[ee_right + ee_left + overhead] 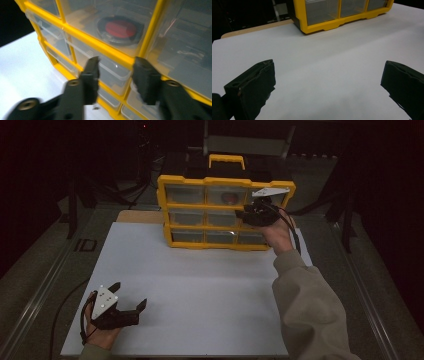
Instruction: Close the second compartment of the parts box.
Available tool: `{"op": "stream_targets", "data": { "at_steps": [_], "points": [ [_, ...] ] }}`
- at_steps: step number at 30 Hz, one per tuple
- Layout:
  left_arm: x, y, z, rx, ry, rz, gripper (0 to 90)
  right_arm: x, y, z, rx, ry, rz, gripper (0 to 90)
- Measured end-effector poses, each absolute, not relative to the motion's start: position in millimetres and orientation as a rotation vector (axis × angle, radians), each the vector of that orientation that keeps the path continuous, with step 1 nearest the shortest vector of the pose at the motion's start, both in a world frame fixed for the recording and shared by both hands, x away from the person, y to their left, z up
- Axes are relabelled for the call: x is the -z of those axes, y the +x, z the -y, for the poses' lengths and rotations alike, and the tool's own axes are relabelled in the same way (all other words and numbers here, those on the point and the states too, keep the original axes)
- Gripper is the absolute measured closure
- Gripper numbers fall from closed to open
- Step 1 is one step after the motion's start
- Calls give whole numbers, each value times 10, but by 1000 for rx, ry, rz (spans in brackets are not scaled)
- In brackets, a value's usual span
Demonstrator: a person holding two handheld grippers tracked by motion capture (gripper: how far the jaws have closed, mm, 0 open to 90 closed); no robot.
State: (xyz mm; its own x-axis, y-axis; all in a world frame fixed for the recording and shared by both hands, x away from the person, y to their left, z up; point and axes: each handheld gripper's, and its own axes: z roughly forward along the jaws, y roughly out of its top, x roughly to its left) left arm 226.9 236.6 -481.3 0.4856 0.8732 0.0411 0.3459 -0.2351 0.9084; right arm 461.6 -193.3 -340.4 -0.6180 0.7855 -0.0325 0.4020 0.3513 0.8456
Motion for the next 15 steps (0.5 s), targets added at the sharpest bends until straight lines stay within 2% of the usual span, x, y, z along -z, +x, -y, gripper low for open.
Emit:
{"op": "stream_targets", "data": {
  "at_steps": [1, 2, 3, 4, 6, 8, 10, 11, 15],
  "points": [
    [4814, 2271, -2366, -710, 1801, -1028, 1, 3407, 4577, 1914, -1146, 1014, -2185, 420],
    [4814, 2271, -2366, -710, 1801, -1028, 1, 3407, 4577, 1914, -1146, 1014, -2185, 420],
    [4813, 2271, -2366, -711, 1802, -1027, 1, 3412, 4554, 1905, -1132, 999, -2178, 381],
    [4813, 2270, -2365, -711, 1803, -1027, 1, 3431, 4505, 1892, -1087, 975, -2151, 309],
    [4814, 2269, -2366, -711, 1802, -1027, 1, 3440, 4492, 1891, -1073, 980, -2154, 284],
    [4815, 2270, -2368, -710, 1800, -1028, 1, 3488, 4473, 1908, -1035, 990, -2182, 201],
    [4815, 2270, -2368, -710, 1800, -1028, 1, 3500, 4464, 1915, -1037, 995, -2183, 201],
    [4816, 2271, -2366, -709, 1803, -1028, 1, 3536, 4441, 1942, -1034, 1008, -2191, 146],
    [4815, 2268, -2366, -710, 1803, -1028, 1, 3611, 4373, 1978, -1031, 1004, -2202, 103]
  ]
}}
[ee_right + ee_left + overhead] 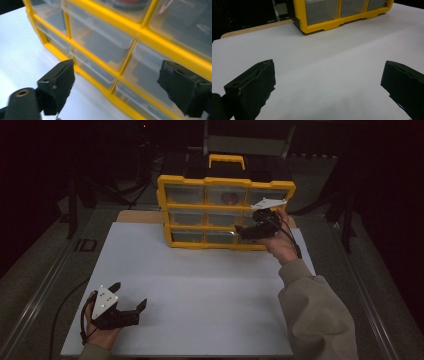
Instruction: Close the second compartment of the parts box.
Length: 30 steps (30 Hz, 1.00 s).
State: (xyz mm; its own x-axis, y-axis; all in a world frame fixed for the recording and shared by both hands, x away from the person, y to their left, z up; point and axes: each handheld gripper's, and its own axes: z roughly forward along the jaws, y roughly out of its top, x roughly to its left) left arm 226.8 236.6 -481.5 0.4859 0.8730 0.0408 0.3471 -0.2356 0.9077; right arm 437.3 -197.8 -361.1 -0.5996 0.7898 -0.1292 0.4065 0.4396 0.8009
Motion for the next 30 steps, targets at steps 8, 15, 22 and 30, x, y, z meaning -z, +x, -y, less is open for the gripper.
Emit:
{"op": "stream_targets", "data": {
  "at_steps": [8, 15, 22, 30],
  "points": [
    [4815, 2265, -2364, -710, 1803, -1027, 1, 3735, 4098, 2018, -1088, 984, -2168, 96],
    [4815, 2265, -2365, -710, 1801, -1028, 1, 3872, 3808, 2093, -1118, 969, -2106, 97],
    [4817, 2266, -2361, -711, 1801, -1027, 1, 4124, 3592, 2205, -1131, 1003, -2072, 96],
    [4820, 2269, -2367, -706, 1798, -1026, 1, 4351, 3279, 2385, -1143, 1022, -2040, 92]
  ]
}}
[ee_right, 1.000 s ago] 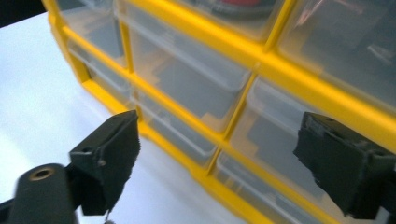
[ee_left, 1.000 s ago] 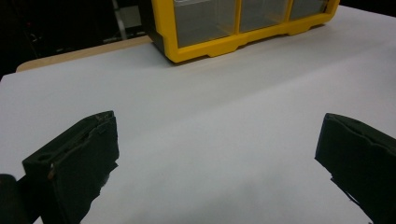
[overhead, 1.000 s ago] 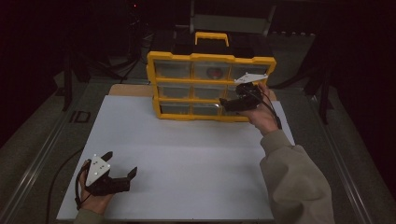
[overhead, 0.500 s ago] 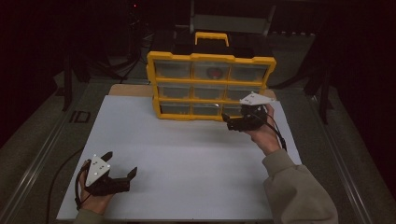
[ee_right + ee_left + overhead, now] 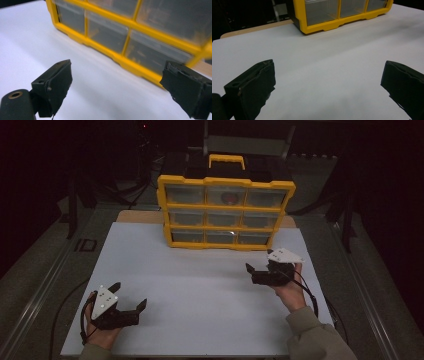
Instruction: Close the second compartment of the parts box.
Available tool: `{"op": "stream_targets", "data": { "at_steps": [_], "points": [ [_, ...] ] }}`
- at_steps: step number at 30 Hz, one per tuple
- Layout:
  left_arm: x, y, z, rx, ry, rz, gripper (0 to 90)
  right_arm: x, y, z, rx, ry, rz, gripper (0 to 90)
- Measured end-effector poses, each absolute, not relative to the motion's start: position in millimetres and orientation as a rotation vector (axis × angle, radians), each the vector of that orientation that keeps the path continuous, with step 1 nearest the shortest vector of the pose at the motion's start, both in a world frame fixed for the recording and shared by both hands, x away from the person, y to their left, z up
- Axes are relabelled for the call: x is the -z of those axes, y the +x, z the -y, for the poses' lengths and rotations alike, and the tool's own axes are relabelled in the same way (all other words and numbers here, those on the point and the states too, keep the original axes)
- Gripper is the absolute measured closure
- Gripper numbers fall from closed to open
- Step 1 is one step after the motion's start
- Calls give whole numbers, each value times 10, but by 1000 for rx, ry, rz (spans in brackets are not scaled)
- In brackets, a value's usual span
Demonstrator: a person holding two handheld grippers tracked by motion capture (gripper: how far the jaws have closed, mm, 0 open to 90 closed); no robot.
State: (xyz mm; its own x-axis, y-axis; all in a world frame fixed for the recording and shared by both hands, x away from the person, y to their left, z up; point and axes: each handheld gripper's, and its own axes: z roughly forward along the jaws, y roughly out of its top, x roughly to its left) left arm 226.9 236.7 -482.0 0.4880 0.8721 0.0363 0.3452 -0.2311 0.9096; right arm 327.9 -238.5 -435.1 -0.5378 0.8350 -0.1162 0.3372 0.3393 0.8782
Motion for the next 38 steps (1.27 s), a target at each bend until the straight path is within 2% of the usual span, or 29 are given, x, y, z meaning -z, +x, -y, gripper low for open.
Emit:
{"op": "stream_targets", "data": {
  "at_steps": [9, 16, 26, 38],
  "points": [
    [4823, 2280, -2374, -705, 1794, -1032, 1, 4582, 2983, 2711, -1223, 1122, -1961, 92],
    [4825, 2288, -2382, -701, 1788, -1035, 1, 4781, 2793, 2801, -1204, 1125, -1965, 92],
    [4804, 2278, -2396, -709, 1773, -1020, 1, 4836, 2474, 2944, -1332, 1149, -1812, 92],
    [4792, 2273, -2396, -722, 1768, -1017, 0, 4884, 2456, 2937, -1347, 1133, -1806, 92]
  ]
}}
